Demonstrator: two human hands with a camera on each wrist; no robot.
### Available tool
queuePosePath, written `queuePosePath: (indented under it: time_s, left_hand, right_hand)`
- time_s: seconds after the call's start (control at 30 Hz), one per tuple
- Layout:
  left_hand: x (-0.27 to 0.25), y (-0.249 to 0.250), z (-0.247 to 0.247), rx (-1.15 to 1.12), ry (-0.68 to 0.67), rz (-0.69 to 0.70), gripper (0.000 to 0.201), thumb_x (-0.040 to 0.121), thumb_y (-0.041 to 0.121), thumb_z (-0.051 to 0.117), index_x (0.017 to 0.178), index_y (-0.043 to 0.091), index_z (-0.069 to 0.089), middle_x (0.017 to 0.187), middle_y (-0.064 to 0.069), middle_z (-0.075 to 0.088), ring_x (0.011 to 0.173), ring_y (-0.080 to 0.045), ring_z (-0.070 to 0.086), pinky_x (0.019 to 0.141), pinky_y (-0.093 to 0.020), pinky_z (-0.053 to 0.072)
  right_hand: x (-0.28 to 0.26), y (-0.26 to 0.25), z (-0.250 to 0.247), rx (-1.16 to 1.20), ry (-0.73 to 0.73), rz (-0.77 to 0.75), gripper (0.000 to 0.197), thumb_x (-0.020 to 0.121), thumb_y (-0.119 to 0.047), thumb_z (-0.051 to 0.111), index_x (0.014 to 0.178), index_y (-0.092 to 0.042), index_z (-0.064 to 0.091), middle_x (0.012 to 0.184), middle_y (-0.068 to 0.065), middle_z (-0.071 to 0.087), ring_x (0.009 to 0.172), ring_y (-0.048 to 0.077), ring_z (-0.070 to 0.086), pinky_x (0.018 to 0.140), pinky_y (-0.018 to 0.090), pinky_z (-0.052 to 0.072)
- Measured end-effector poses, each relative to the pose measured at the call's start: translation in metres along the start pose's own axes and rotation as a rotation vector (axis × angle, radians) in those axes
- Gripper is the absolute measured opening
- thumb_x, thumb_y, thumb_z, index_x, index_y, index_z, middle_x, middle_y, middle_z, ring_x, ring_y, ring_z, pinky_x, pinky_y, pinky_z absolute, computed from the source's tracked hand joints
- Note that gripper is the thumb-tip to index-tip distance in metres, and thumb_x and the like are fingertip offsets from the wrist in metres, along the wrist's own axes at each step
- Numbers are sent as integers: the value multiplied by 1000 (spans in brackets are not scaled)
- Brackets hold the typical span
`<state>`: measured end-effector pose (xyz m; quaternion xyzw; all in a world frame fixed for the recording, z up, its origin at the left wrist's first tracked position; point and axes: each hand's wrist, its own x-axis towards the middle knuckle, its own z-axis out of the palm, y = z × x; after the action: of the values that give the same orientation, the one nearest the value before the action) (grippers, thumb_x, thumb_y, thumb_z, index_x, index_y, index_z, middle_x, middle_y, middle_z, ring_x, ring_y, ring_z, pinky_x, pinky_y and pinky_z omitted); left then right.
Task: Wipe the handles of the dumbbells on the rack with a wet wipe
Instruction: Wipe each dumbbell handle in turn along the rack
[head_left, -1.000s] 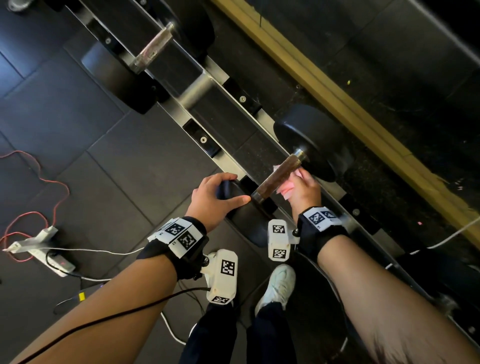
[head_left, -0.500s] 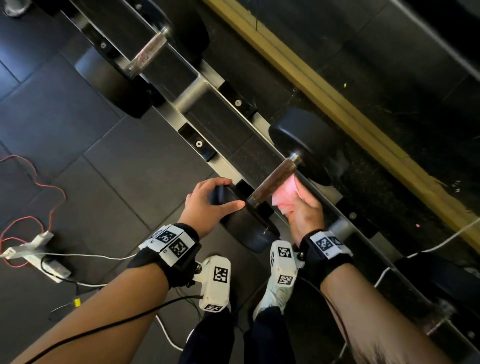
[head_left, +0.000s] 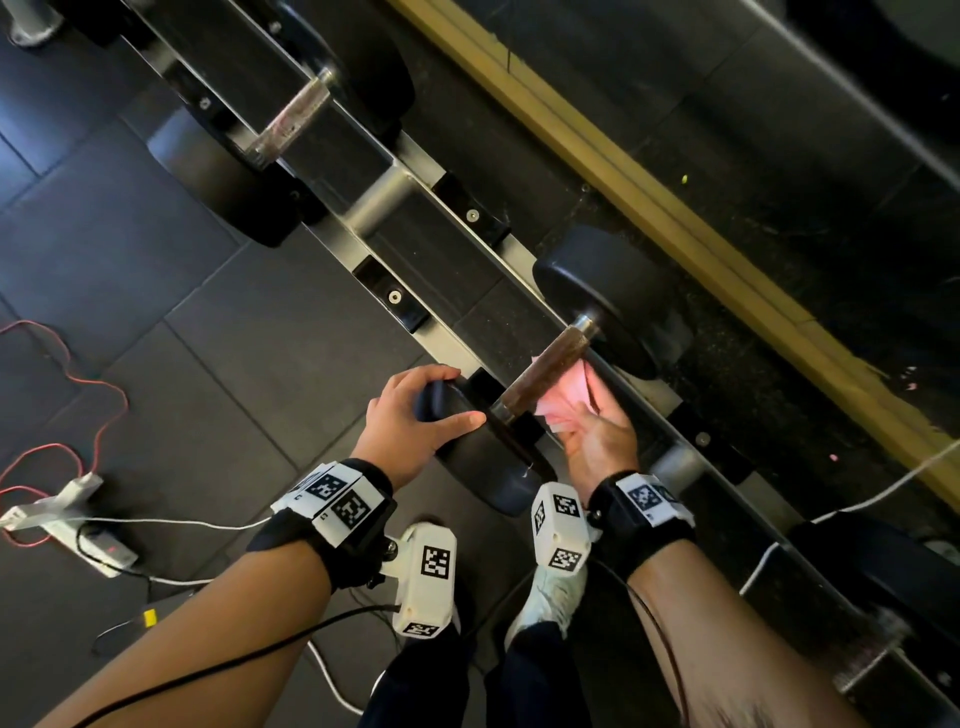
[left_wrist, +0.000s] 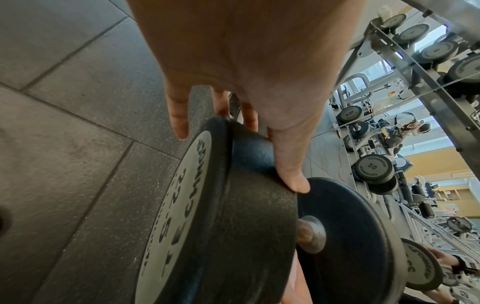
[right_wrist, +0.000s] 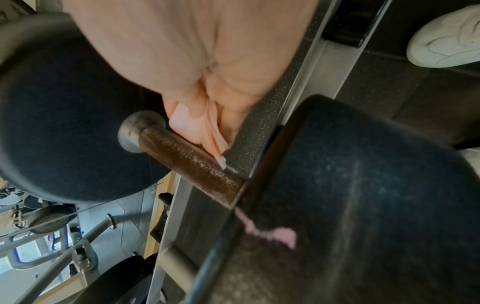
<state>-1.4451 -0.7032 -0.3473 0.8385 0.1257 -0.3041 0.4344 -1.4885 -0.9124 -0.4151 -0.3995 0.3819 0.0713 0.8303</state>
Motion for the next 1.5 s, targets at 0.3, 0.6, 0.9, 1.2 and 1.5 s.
queuePosePath:
  time_s: [0.3, 0.6, 0.9, 1.2, 1.5]
  left_hand:
    - [1, 0, 0, 14, 6, -1, 49, 71, 47, 83, 113, 51, 57, 132, 6, 47, 129, -29, 42, 111, -49, 38]
    - [1, 1, -1, 5, 1, 1, 50, 71, 46, 83, 115, 48, 58, 132, 6, 46, 129, -29, 41, 110, -50, 38]
    - [0, 0, 0, -12, -4, -5, 49, 73, 43, 82, 114, 49, 57, 134, 6, 46, 131, -30, 40, 110, -51, 38]
    - [2, -1, -1, -13, -13, 2, 48, 74, 42, 83, 114, 49, 56, 135, 7, 45, 131, -30, 39, 110, -52, 38]
    - [0, -1, 1, -1, -13, -19, 48, 76, 42, 81, 115, 49, 55, 133, 10, 43, 134, -29, 34, 114, -51, 33]
  right_hand:
    - [12, -16, 26, 16, 117, 158, 66, 90, 19, 34, 138, -21, 52, 110, 7, 73, 99, 22, 72, 78, 38, 60]
    - [-19, -9, 4, -30, 174, 147, 73, 80, 14, 52, 137, -32, 49, 126, 14, 65, 110, 27, 67, 98, 46, 51]
    - [-4, -6, 17, -280, 98, 253, 73, 85, 7, 53, 146, -30, 39, 96, -3, 77, 93, 21, 74, 64, 31, 58]
    - [-2, -11, 23, -201, 104, 303, 69, 97, 9, 40, 153, -27, 24, 130, 18, 63, 106, 26, 69, 82, 36, 56]
    - [-24, -12, 11, -485, 112, 263, 66, 92, 7, 49, 145, -31, 39, 108, 9, 66, 91, 23, 74, 80, 40, 59]
